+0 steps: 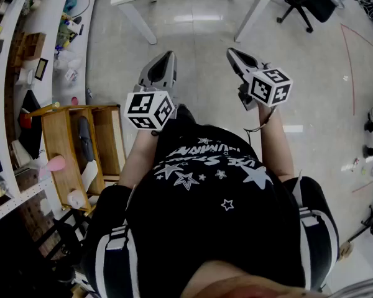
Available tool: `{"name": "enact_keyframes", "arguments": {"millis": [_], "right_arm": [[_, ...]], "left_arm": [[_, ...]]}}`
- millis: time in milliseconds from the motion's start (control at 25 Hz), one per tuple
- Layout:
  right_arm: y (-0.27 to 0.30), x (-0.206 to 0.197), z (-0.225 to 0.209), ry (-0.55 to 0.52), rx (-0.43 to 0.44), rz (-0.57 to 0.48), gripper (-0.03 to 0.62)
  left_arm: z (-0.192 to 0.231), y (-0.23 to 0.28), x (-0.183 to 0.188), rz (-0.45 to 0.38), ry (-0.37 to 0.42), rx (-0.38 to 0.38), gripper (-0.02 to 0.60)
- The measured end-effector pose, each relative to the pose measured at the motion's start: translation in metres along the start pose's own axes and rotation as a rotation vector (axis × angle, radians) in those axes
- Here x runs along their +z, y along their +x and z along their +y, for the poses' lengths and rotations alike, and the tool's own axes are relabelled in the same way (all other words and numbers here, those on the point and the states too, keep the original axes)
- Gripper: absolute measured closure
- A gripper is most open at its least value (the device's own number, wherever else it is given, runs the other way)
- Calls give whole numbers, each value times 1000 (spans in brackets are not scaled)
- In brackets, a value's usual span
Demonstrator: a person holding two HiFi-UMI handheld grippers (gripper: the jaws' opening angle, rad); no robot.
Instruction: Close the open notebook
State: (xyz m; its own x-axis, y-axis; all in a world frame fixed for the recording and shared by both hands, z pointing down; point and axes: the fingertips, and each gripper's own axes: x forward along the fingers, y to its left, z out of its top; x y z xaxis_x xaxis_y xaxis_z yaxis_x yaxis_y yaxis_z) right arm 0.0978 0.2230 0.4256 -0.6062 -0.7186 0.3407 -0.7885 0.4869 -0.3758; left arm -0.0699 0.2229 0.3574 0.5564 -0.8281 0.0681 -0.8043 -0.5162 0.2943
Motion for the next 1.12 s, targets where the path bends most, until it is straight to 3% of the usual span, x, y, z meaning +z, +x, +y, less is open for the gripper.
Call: {"name": "enact_keyframes", "arguments": {"millis": [320,560,760,1120], "right_arm": [[73,45,7,24,-56,-25,586],[110,47,9,78,-97,-28,586],[131,46,6,90,-85,-21,586],[179,75,-41,75,-21,-9,586]], "left_arm": [[83,37,38,16,4,-46,572],[123,53,42,50,-16,-90,571],[148,66,38,73,-16,-75,572],[168,122,40,91,6,-38,572]]}}
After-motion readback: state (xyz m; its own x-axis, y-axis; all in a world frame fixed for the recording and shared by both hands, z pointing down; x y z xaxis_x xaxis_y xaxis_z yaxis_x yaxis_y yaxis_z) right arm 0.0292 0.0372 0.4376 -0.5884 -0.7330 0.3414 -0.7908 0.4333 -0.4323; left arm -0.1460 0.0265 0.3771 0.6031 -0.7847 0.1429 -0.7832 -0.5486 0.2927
